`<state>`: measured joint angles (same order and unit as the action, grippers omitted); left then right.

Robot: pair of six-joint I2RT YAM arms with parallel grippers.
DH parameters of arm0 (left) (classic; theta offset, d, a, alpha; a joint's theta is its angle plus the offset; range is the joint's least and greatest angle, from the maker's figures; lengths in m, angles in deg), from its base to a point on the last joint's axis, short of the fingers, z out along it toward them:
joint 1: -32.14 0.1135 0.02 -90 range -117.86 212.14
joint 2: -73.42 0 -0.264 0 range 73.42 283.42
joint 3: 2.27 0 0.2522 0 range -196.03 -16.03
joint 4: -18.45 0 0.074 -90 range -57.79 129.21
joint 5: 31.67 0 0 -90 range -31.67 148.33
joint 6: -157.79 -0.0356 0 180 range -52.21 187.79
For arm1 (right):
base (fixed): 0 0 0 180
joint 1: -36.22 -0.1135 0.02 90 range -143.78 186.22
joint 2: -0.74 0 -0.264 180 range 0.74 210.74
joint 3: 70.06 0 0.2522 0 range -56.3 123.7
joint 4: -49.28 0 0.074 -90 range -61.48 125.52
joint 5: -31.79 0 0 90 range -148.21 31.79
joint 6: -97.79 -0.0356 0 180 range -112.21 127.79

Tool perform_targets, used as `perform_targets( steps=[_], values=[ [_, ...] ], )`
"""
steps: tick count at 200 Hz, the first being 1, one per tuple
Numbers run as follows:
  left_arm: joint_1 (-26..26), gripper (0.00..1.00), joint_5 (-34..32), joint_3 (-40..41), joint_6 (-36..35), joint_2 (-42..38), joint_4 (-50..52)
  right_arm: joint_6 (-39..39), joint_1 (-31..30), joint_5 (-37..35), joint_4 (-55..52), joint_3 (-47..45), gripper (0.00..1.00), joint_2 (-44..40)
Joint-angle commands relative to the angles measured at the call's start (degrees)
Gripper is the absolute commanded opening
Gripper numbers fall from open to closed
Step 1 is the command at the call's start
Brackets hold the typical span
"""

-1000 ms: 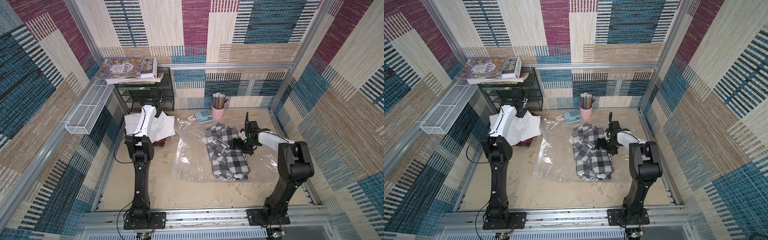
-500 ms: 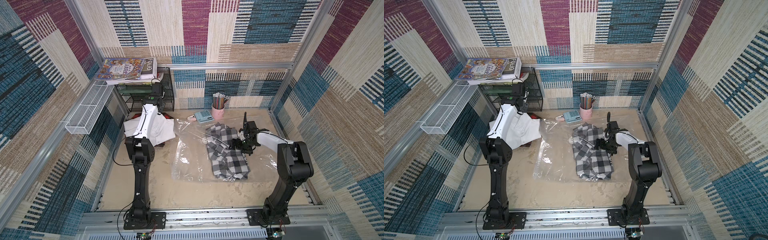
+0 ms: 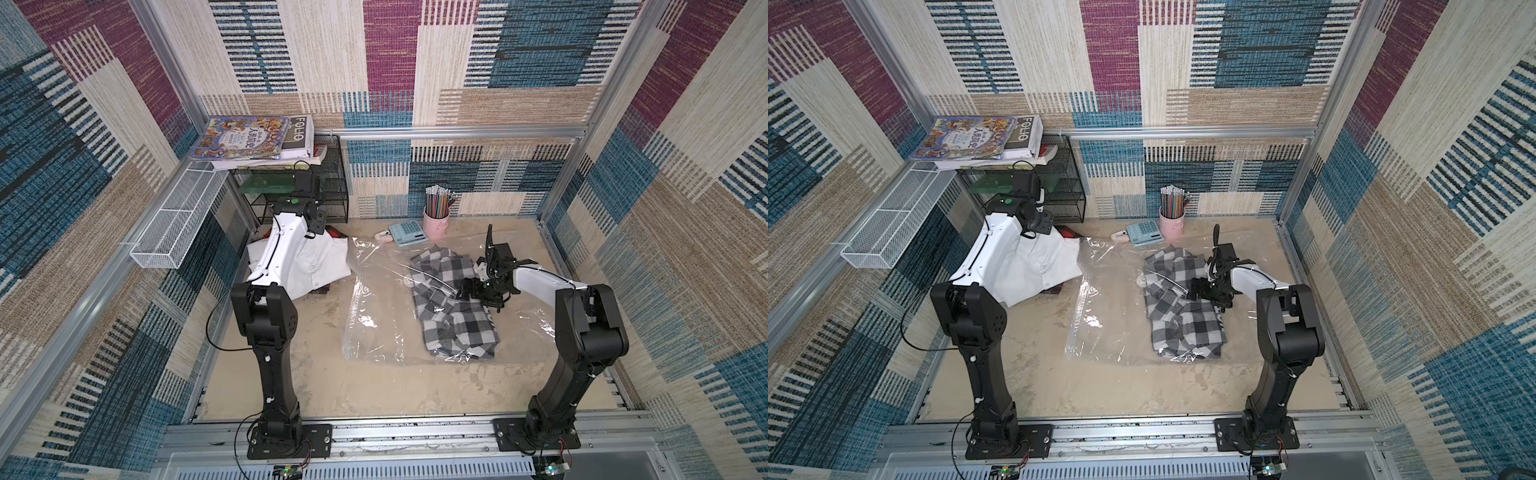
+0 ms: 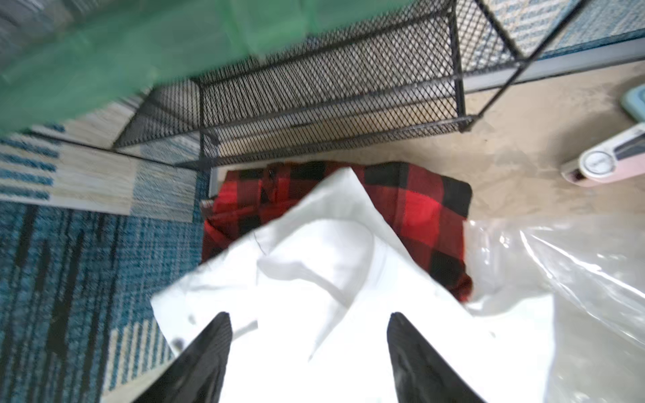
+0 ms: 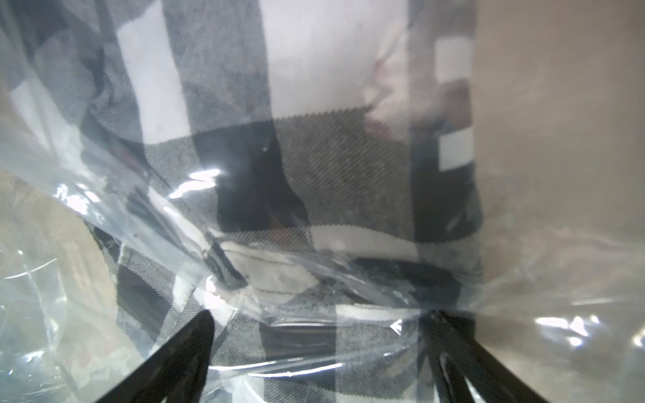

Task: Take the shirt out of the vacuum bag
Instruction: Place the shirt at the center of the board.

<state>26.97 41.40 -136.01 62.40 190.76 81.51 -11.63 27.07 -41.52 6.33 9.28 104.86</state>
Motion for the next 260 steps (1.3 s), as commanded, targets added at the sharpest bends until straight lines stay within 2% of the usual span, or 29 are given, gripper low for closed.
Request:
perform_targets(
  steps=[1, 31, 55, 82, 112, 136, 149, 156, 162, 176, 196, 260],
  values=[
    [0.1, 0.73, 7.0, 8.3, 8.5, -5.6, 0.5, 0.4, -0.6, 3.2, -0.5, -0.8, 0.96, 1.2],
    [1.8, 0.74, 13.8, 26.2, 16.9, -16.9, -4.7, 0.4, -0.9, 3.7, 0.1, -1.2, 0.96, 1.3],
    [6.5, 0.74, 18.9, 37.9, 23.4, -24.6, -8.6, 0.6, -0.7, 3.8, 0.4, -1.2, 0.96, 0.9],
    [12.3, 0.75, 19.1, 45.1, 26.6, -30.1, -11.0, 0.1, 1.3, 4.0, 0.4, -1.0, 0.96, 0.5],
    [20.6, 0.76, 19.9, 50.1, 29.4, -32.3, -14.5, 1.0, 3.8, 4.9, 0.5, -1.2, 0.96, -0.4],
    [27.3, 0.77, 28.2, 50.8, 30.1, -29.5, -18.8, 2.2, 5.0, 5.6, -0.1, -1.1, 0.96, -1.0],
    [29.6, 0.78, 39.4, 50.2, 29.8, -25.7, -23.0, 2.7, 5.4, 6.0, 0.0, -1.3, 0.96, -1.2],
    [30.3, 0.78, 43.4, 49.1, 29.9, -23.0, -24.1, 3.0, 5.6, 6.2, 0.1, -1.3, 0.96, -1.1],
    [30.6, 0.87, 44.3, 47.7, 29.7, -20.8, -23.6, 3.0, 5.6, 6.4, 0.0, -1.3, 0.96, -1.1],
    [31.3, 0.9, 44.1, 45.3, 29.5, -17.5, -22.7, 3.2, 5.7, 6.9, 0.1, -1.2, 0.96, -1.2],
    [31.3, 0.94, 41.4, 44.3, 28.8, -17.8, -23.9, 3.6, 5.6, 7.0, 0.2, -1.1, 0.96, -1.4],
    [32.3, 0.95, 35.7, 32.8, 22.8, -10.4, -17.8, 4.6, 5.6, 8.8, 0.6, 1.0, 0.96, 0.8]
  ],
)
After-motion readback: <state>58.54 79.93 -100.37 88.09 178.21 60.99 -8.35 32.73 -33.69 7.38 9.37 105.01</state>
